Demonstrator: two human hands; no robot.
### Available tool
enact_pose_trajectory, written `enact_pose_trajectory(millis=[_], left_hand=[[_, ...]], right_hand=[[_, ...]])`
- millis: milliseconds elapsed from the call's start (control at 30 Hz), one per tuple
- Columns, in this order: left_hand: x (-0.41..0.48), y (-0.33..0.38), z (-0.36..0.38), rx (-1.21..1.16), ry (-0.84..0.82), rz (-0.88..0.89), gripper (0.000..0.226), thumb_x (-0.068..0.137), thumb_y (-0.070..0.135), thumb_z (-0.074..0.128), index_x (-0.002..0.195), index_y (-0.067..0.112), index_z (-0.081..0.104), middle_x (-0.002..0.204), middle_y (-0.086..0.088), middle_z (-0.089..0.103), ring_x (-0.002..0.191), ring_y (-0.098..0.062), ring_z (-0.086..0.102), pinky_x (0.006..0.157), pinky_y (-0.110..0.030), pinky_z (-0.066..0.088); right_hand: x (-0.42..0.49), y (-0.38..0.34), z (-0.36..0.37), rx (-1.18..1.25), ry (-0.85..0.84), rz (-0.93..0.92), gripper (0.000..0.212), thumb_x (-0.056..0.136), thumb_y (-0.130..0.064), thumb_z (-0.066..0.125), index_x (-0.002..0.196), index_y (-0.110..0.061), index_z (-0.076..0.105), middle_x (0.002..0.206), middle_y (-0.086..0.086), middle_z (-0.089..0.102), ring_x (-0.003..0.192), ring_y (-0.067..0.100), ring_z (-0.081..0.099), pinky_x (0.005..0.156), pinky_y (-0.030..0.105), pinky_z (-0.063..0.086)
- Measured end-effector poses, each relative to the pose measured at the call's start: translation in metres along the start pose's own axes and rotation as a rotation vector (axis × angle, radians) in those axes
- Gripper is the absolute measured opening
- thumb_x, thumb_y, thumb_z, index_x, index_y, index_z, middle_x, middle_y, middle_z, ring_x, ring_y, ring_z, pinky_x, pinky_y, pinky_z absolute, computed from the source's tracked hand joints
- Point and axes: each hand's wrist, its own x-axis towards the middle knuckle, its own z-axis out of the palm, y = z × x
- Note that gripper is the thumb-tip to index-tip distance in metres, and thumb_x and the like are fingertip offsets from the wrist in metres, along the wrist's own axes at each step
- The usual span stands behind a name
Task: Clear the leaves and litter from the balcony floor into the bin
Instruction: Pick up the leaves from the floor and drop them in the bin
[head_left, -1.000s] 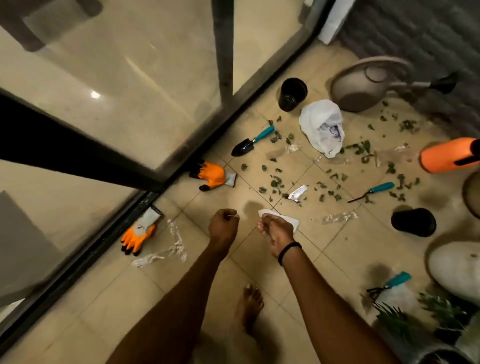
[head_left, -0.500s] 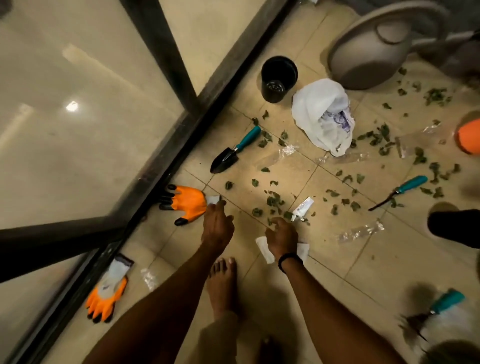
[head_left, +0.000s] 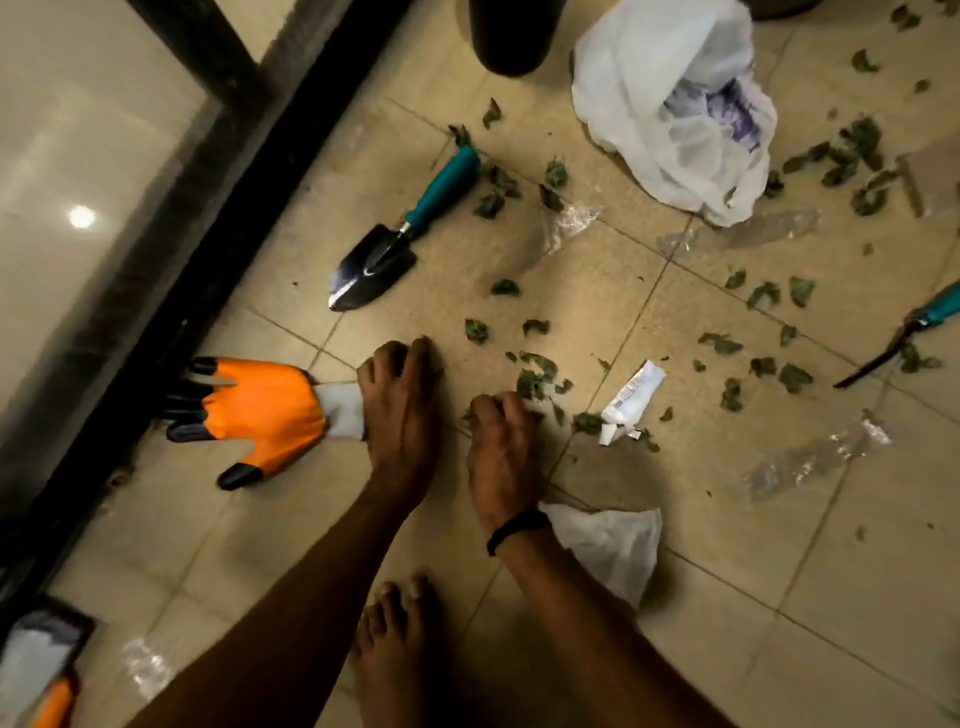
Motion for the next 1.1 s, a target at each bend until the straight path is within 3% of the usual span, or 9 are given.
enact_pose_trajectory(millis=[233, 400, 500, 633, 700, 767, 833, 967, 1100], left_hand=[[-0.012, -0.013, 0.019, -0.019, 0.128, 0.071, 0.041, 0.100, 0.017, 0.054, 0.139, 0.006, 0.054, 0.138, -0.016, 0.051, 0.125, -0.029, 0.042, 0.105, -0.031, 0.029], [0.015, -0.006, 0.020, -0.060, 0.211, -0.010, 0.015, 0.098, 0.014, 0.055, 0.105, 0.012, 0.068, 0.102, -0.007, 0.066, 0.097, -0.026, 0.059, 0.081, -0.032, 0.042], [0.023, 0.011, 0.018, -0.129, 0.225, -0.111, 0.017, 0.100, 0.014, 0.052, 0.107, 0.011, 0.067, 0.104, -0.010, 0.067, 0.100, -0.028, 0.060, 0.082, -0.028, 0.040], [0.016, 0.034, 0.009, -0.281, 0.224, -0.157, 0.028, 0.099, 0.005, 0.046, 0.115, 0.012, 0.067, 0.116, -0.008, 0.068, 0.108, -0.025, 0.061, 0.095, -0.043, 0.050], [0.009, 0.045, 0.004, -0.383, 0.188, -0.211, 0.033, 0.096, 0.000, 0.042, 0.113, 0.013, 0.067, 0.113, -0.004, 0.068, 0.106, -0.020, 0.061, 0.094, -0.040, 0.051], [-0.003, 0.054, 0.005, -0.439, 0.131, -0.228, 0.033, 0.095, 0.003, 0.039, 0.109, 0.011, 0.068, 0.106, -0.002, 0.067, 0.103, -0.021, 0.062, 0.088, -0.033, 0.048], [-0.016, 0.058, 0.009, -0.384, 0.079, -0.101, 0.033, 0.094, 0.016, 0.036, 0.109, 0.011, 0.065, 0.106, -0.005, 0.064, 0.102, -0.024, 0.059, 0.085, -0.032, 0.043], [-0.032, 0.059, 0.028, -0.074, -0.135, 0.218, 0.049, 0.083, 0.031, 0.048, 0.128, 0.012, 0.054, 0.105, -0.006, 0.048, 0.096, -0.021, 0.041, 0.084, -0.035, 0.035], [-0.053, 0.070, 0.048, 0.101, -0.134, 0.517, 0.067, 0.080, 0.042, 0.057, 0.139, 0.011, 0.048, 0.114, -0.012, 0.049, 0.093, -0.028, 0.042, 0.083, -0.043, 0.045]], right_hand=[[-0.001, -0.007, 0.005, 0.036, 0.105, -0.003, 0.026, 0.080, -0.003, 0.051, 0.100, -0.016, 0.061, 0.099, 0.006, 0.057, 0.090, 0.026, 0.056, 0.073, 0.036, 0.050], [0.001, -0.017, -0.017, 0.132, -0.039, 0.135, 0.027, 0.088, -0.001, 0.053, 0.109, -0.016, 0.061, 0.118, 0.009, 0.055, 0.105, 0.029, 0.055, 0.083, 0.037, 0.048], [-0.002, -0.010, -0.054, 0.153, 0.013, 0.068, 0.028, 0.091, -0.007, 0.059, 0.117, -0.016, 0.062, 0.125, 0.009, 0.053, 0.112, 0.027, 0.051, 0.091, 0.034, 0.042], [0.010, 0.019, -0.111, 0.235, 0.098, 0.055, 0.018, 0.095, -0.011, 0.058, 0.111, -0.014, 0.067, 0.115, 0.007, 0.056, 0.098, 0.019, 0.057, 0.082, 0.021, 0.047], [0.021, 0.041, -0.136, 0.307, 0.103, 0.122, 0.013, 0.094, -0.013, 0.063, 0.105, -0.015, 0.069, 0.108, 0.003, 0.064, 0.090, 0.012, 0.059, 0.070, 0.008, 0.042], [0.027, 0.066, -0.158, 0.441, 0.106, 0.200, 0.008, 0.093, -0.014, 0.065, 0.098, -0.018, 0.069, 0.100, 0.000, 0.071, 0.085, 0.013, 0.067, 0.070, 0.015, 0.050], [0.031, 0.094, -0.172, 0.588, 0.112, 0.329, 0.015, 0.090, -0.008, 0.062, 0.093, -0.022, 0.066, 0.097, 0.000, 0.073, 0.085, 0.019, 0.071, 0.073, 0.032, 0.059], [0.028, 0.145, -0.173, 0.636, 0.157, 0.514, 0.025, 0.073, -0.002, 0.057, 0.078, -0.024, 0.068, 0.084, -0.006, 0.073, 0.089, 0.024, 0.071, 0.082, 0.045, 0.059], [0.007, 0.161, -0.144, 0.331, -0.017, 0.444, 0.013, 0.086, -0.013, 0.066, 0.087, -0.020, 0.078, 0.099, 0.001, 0.075, 0.099, 0.020, 0.067, 0.080, 0.021, 0.045]])
